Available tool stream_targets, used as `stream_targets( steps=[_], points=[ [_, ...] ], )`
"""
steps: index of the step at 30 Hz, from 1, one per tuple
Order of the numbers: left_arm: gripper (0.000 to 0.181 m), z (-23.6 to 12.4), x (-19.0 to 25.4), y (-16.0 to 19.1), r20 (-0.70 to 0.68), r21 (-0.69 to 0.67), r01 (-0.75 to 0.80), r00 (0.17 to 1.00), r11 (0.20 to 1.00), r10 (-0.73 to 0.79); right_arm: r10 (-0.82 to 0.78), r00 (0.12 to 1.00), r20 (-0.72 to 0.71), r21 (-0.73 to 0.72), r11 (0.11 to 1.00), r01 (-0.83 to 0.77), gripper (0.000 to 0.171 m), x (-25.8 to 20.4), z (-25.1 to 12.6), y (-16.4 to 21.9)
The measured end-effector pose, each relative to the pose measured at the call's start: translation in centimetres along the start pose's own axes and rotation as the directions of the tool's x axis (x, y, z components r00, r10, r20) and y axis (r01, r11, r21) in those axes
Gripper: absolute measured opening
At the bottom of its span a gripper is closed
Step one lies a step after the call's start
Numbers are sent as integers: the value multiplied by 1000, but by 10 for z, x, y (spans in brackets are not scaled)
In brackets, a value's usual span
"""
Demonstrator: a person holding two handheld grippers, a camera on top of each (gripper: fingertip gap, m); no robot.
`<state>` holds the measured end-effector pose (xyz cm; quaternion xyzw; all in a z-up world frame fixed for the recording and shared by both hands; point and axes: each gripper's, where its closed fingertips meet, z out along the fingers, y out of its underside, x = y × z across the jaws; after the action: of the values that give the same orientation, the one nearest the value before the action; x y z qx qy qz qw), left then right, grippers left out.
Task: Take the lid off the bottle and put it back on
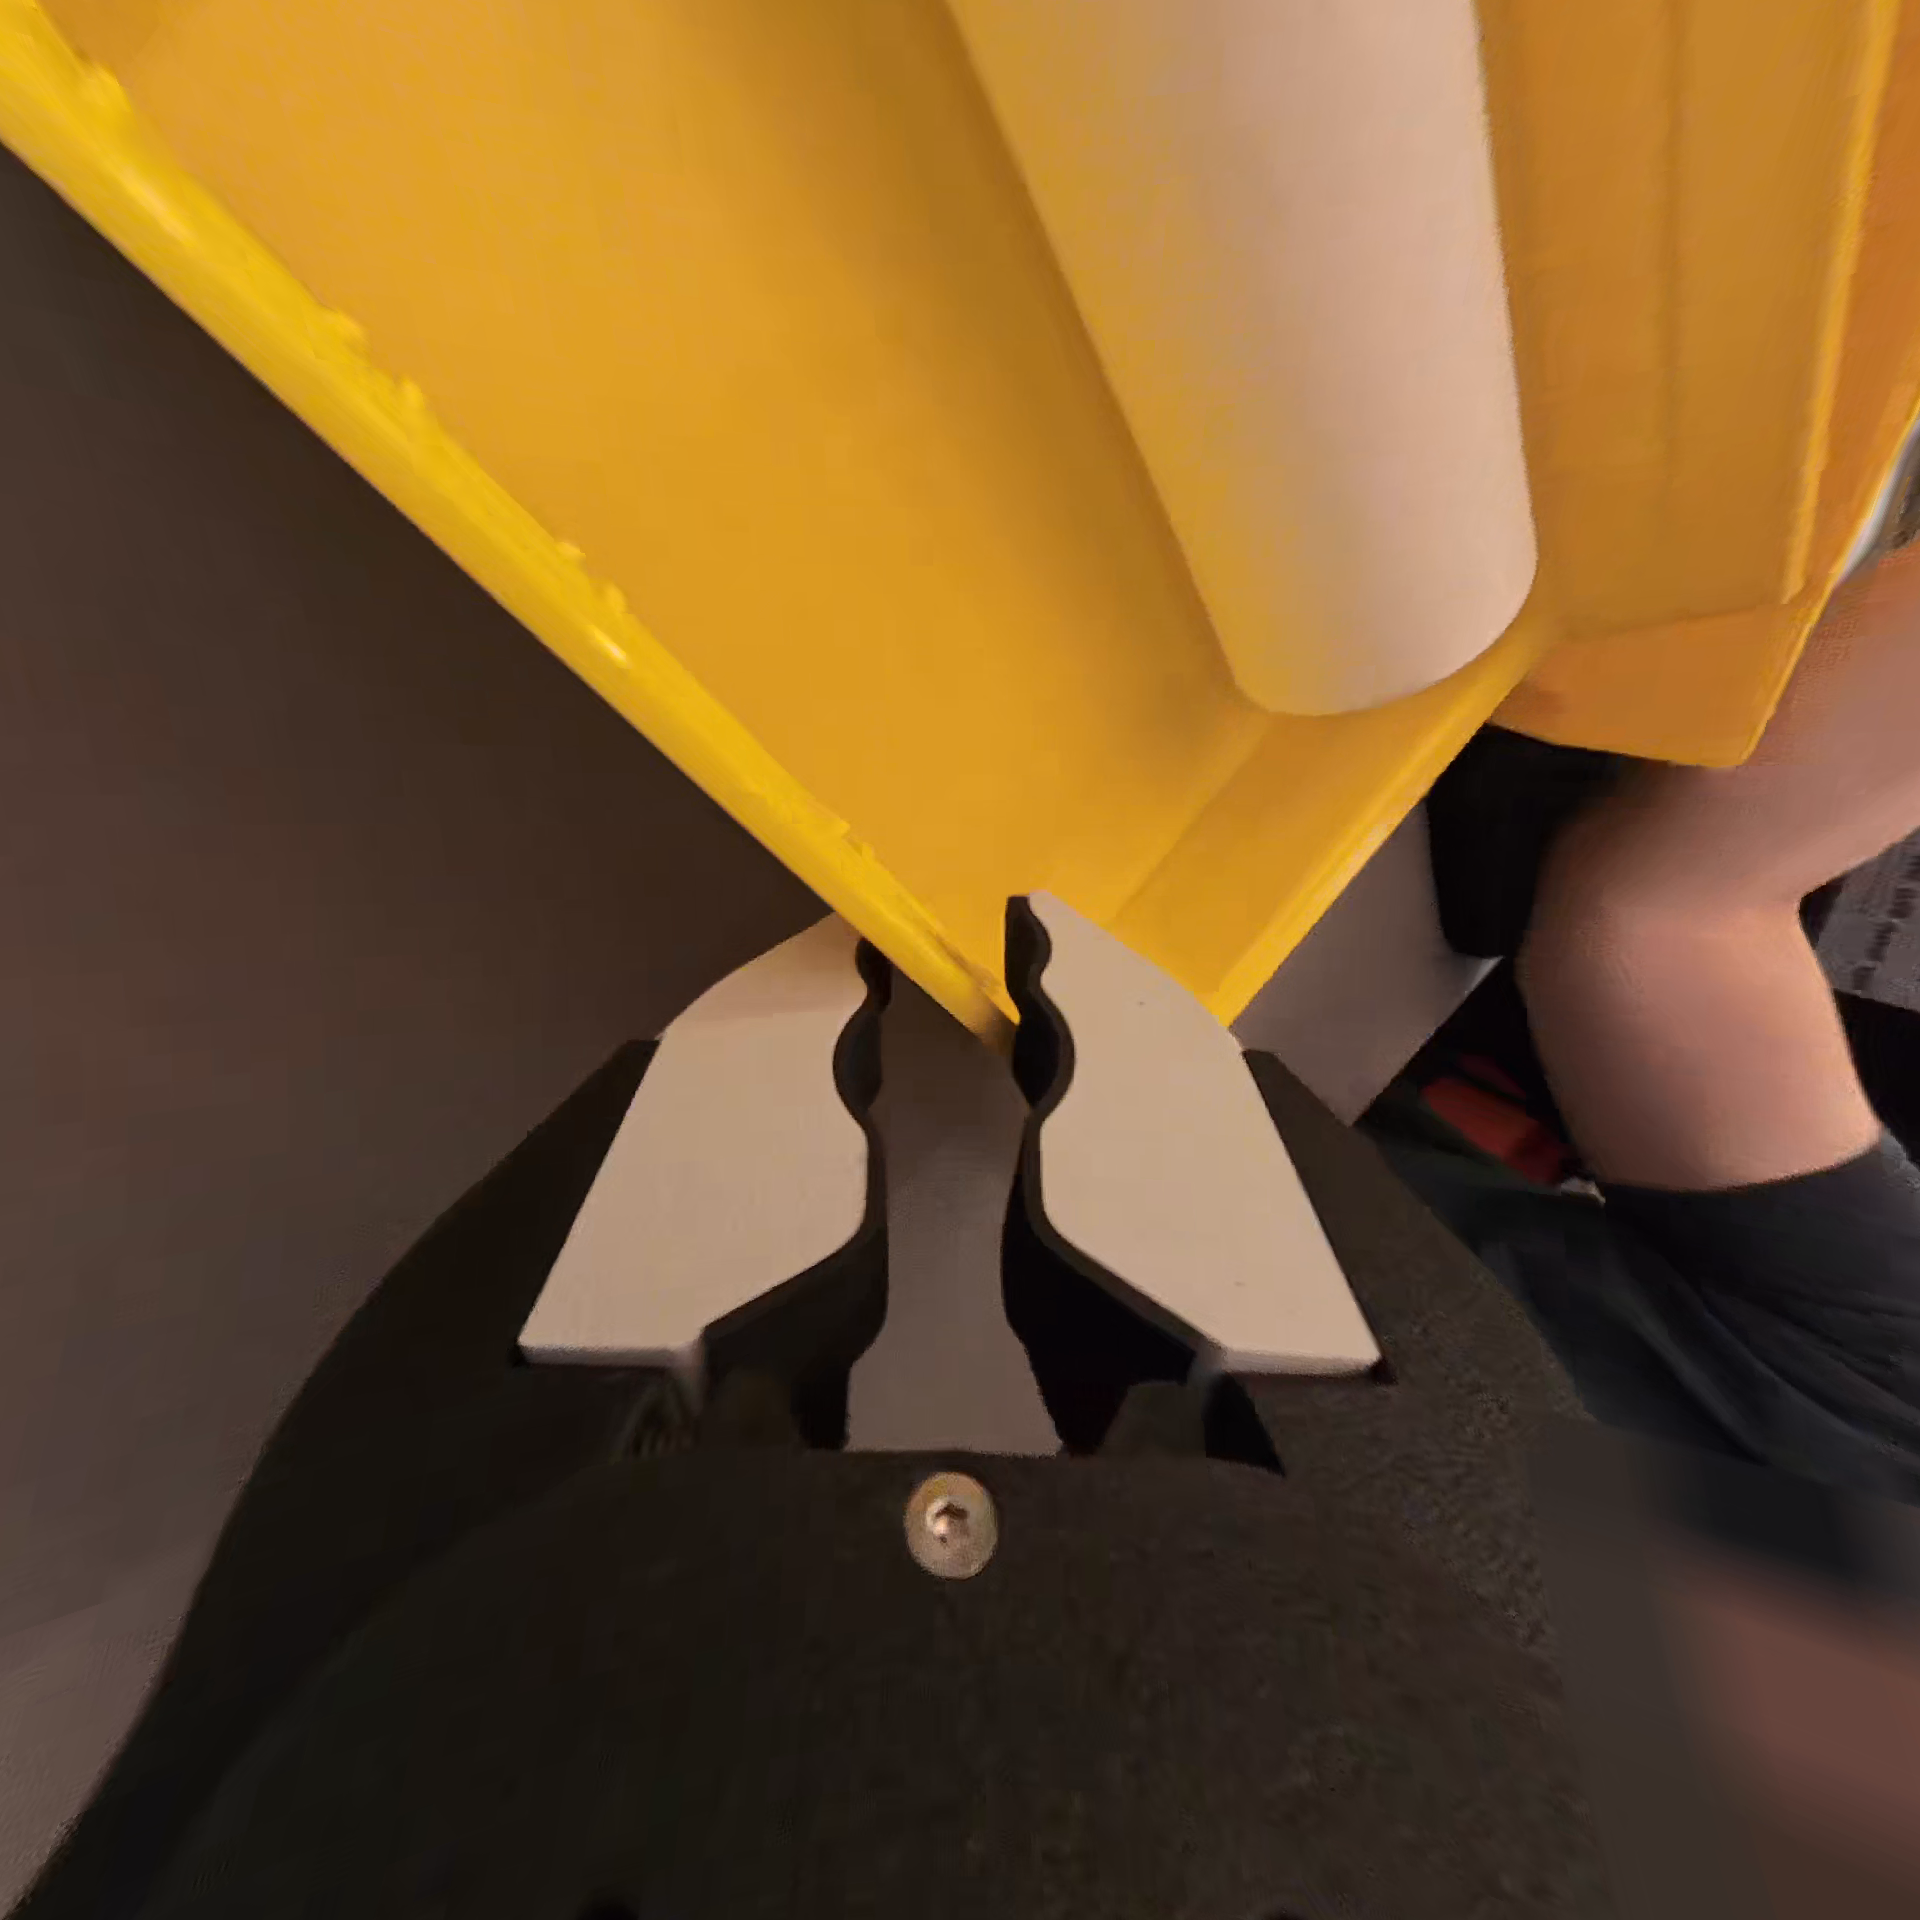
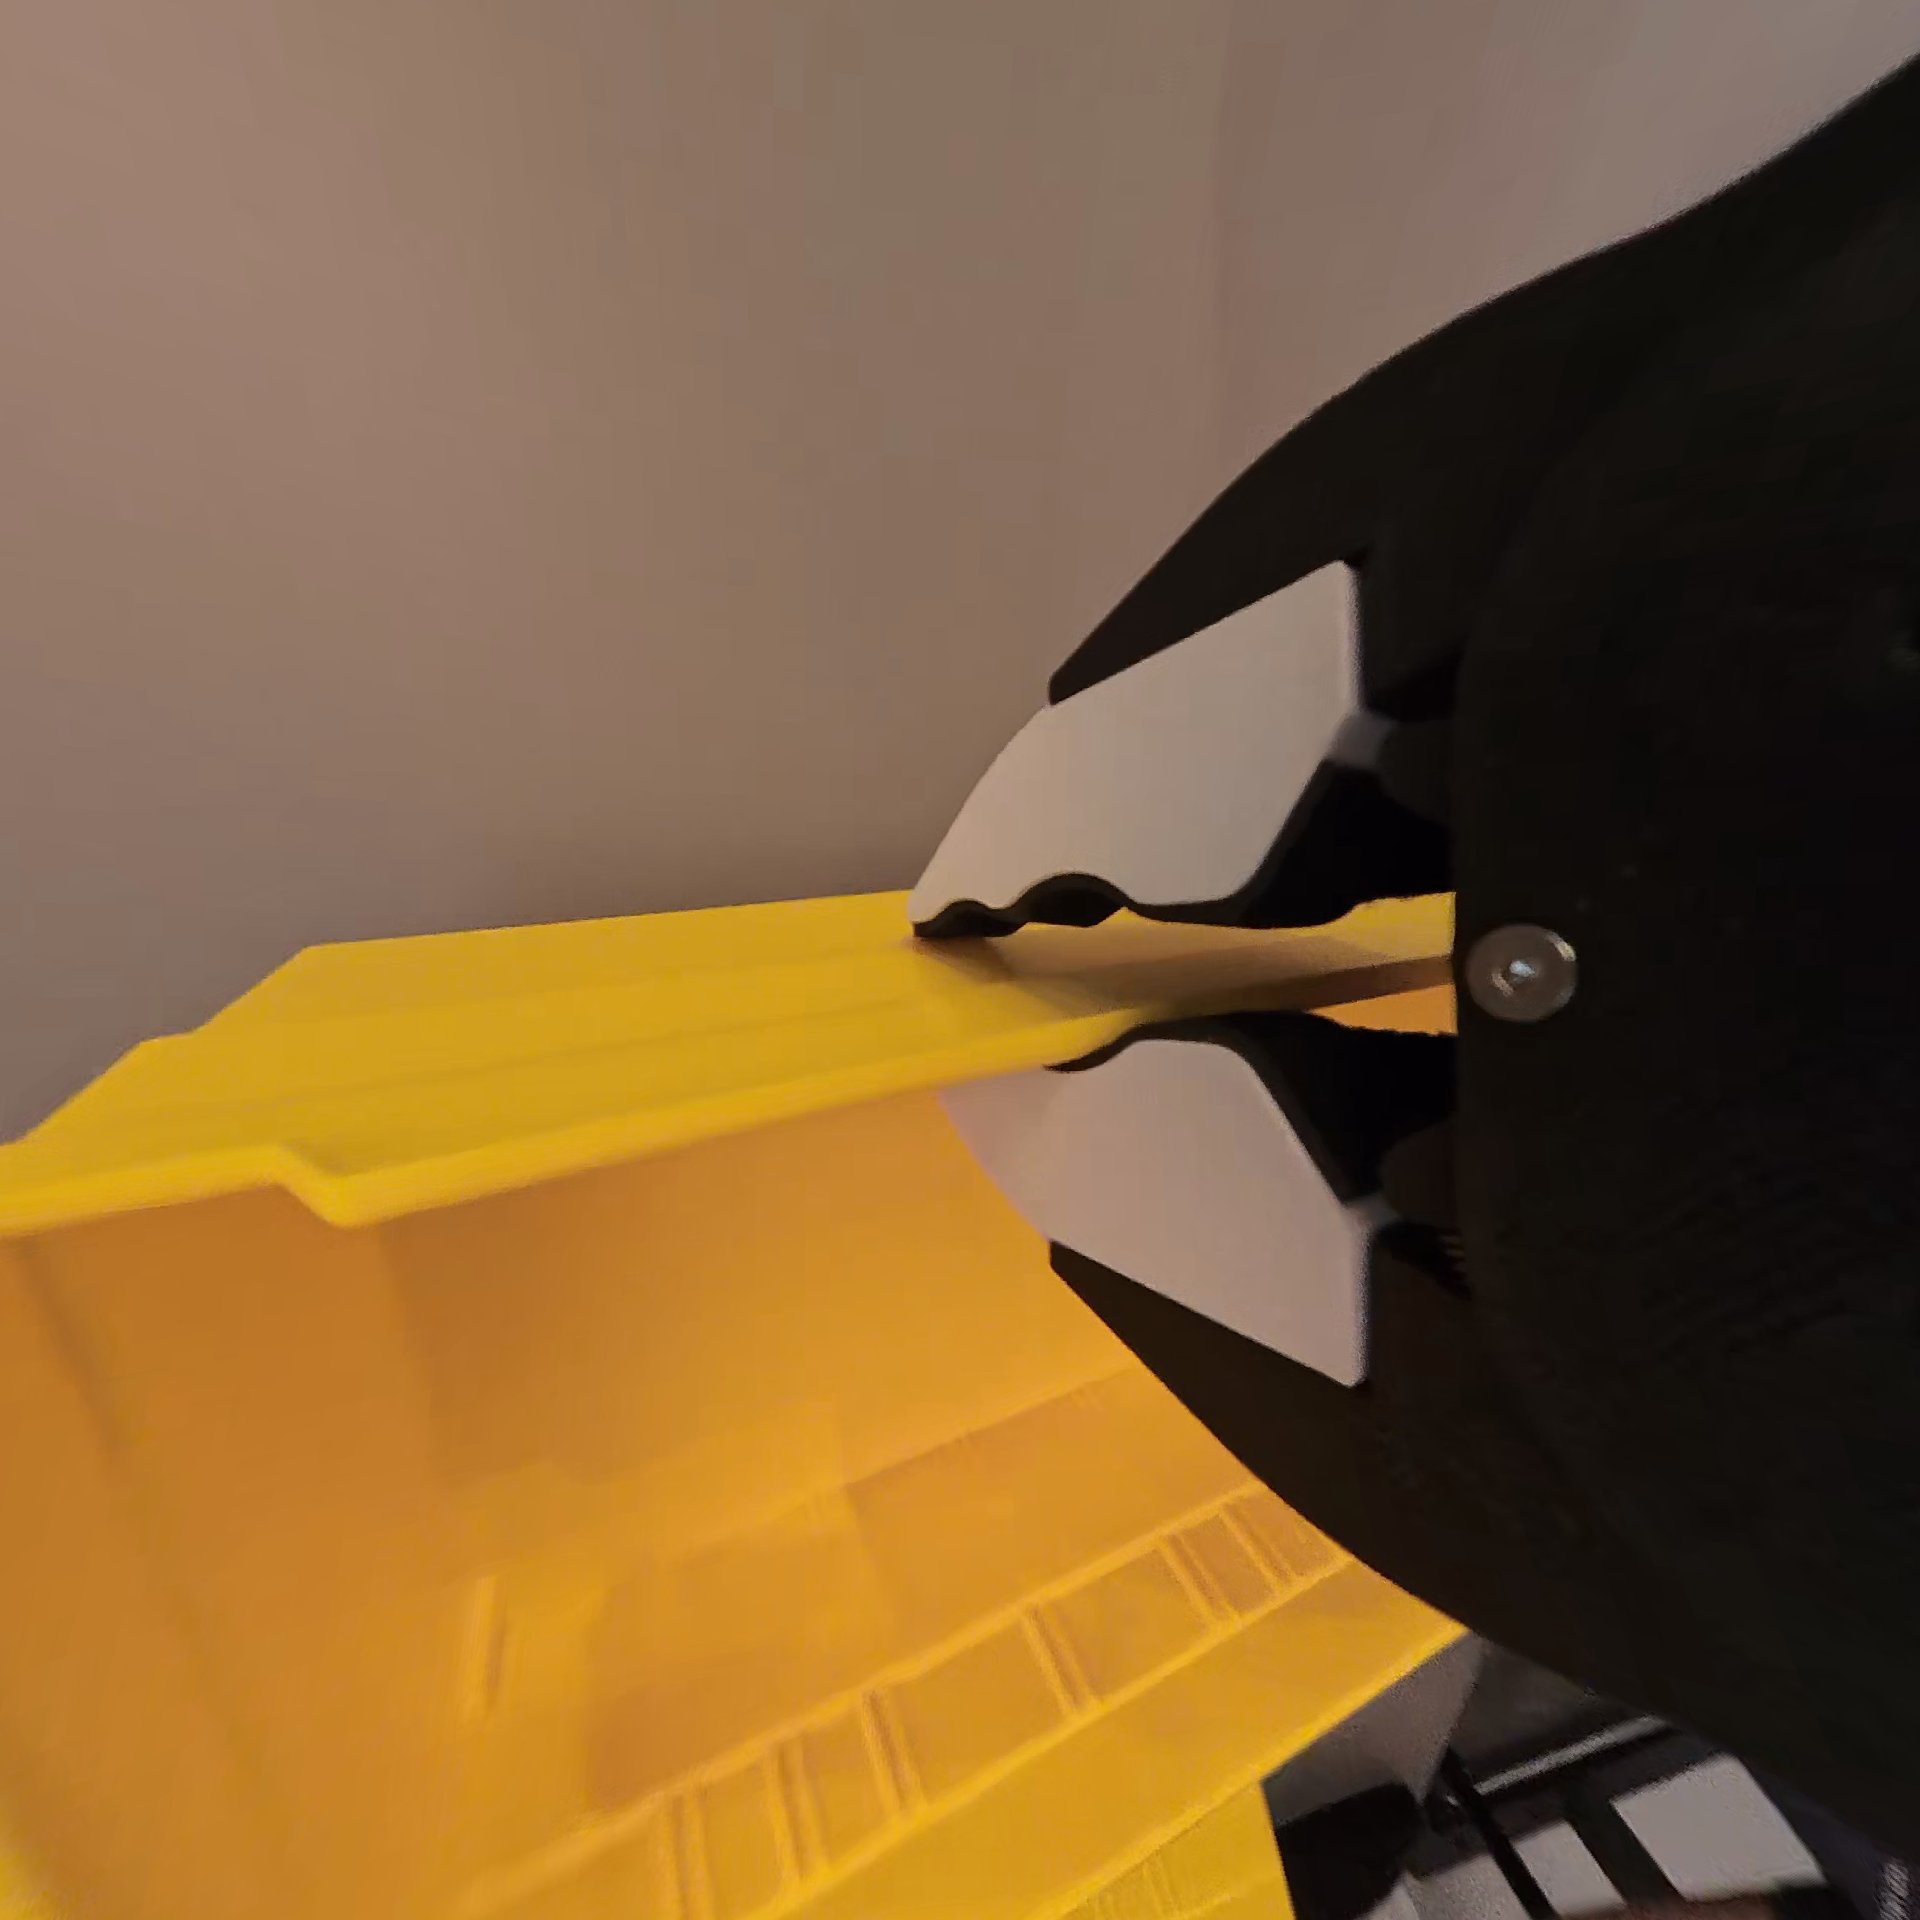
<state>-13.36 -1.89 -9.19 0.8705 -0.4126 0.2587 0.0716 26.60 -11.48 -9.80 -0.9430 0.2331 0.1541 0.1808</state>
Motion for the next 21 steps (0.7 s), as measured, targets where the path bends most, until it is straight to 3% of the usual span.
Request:
stream_targets(
  steps=[6,12,15,21],
  points=[
    [12,-10,-18,5,175,-137,15,985,991,9,11,1000,17,-37,999,-10,14,4,16,-9],
    [6,-36,-59,13,190,-52,98,978,994,-87,93,993,72,-77,993,-87,19,6,26,-11],
    [6,-54,-86,27,199,4,155,968,988,-153,117,980,161,-88,991,-104,26,-11,33,-16],
    [7,-94,-143,67,203,90,286,932,954,-299,77,985,153,-99,993,-62,24,-33,44,-22]
  ],
)
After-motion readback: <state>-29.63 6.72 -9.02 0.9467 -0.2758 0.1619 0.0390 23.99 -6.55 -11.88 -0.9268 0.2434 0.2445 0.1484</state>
